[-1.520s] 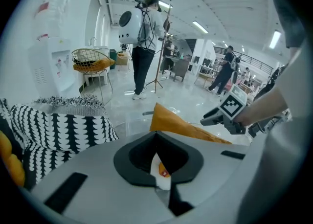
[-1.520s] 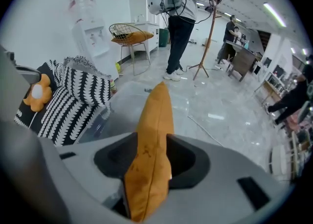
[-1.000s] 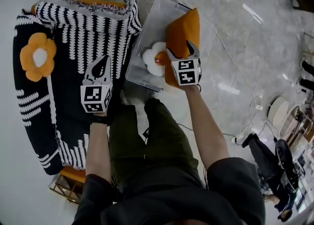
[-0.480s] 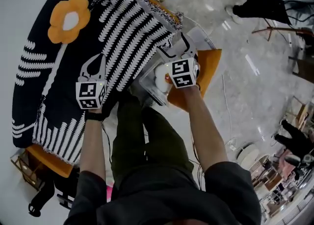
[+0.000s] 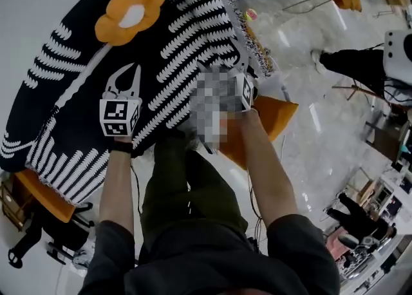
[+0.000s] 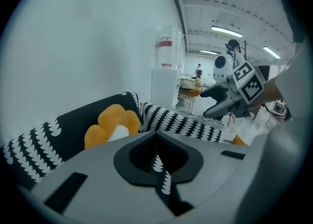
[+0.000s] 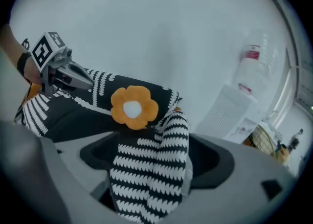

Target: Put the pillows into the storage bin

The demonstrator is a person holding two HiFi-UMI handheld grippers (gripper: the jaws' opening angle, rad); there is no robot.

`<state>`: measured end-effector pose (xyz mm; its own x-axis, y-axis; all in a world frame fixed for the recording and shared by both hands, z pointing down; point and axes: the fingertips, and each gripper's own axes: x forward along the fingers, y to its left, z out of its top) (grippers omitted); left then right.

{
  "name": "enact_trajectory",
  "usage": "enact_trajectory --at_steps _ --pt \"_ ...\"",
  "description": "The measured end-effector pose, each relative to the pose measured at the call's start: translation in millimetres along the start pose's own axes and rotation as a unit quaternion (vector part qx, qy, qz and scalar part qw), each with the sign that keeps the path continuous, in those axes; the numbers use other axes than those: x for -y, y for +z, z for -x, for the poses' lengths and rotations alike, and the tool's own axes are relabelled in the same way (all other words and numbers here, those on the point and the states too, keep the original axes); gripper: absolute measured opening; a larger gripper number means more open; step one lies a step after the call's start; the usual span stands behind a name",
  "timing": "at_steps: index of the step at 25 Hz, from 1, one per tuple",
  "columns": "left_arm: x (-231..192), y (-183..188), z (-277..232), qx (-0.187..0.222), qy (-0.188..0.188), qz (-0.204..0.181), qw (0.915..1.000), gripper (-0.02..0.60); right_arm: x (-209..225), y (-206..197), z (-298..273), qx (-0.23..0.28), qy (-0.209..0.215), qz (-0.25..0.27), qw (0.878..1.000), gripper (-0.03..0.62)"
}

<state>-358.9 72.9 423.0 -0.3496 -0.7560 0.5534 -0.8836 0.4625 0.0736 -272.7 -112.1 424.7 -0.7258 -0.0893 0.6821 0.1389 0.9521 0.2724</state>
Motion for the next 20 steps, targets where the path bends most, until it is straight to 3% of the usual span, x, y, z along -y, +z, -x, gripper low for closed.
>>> enact_trajectory --at_steps 11,15,20 --pt "-139.7 -7.9 -19.7 0.012 0.054 0.046 0.9974 0.005 -59.5 160.9 -159.0 0.048 0.073 0.128 0.988 0.436" --pt "-163.9 -33.5 -29.4 -0.006 0.069 0.077 0.9946 0.005 -80.5 177.5 -210.1 0.043 0.108 0.162 0.98 0.436" --pt "-188.7 -71.1 -39.4 -0.022 0.082 0.089 0.9924 0.005 -105.7 179.1 -266.8 0.044 0.118 0.191 0.973 0.436"
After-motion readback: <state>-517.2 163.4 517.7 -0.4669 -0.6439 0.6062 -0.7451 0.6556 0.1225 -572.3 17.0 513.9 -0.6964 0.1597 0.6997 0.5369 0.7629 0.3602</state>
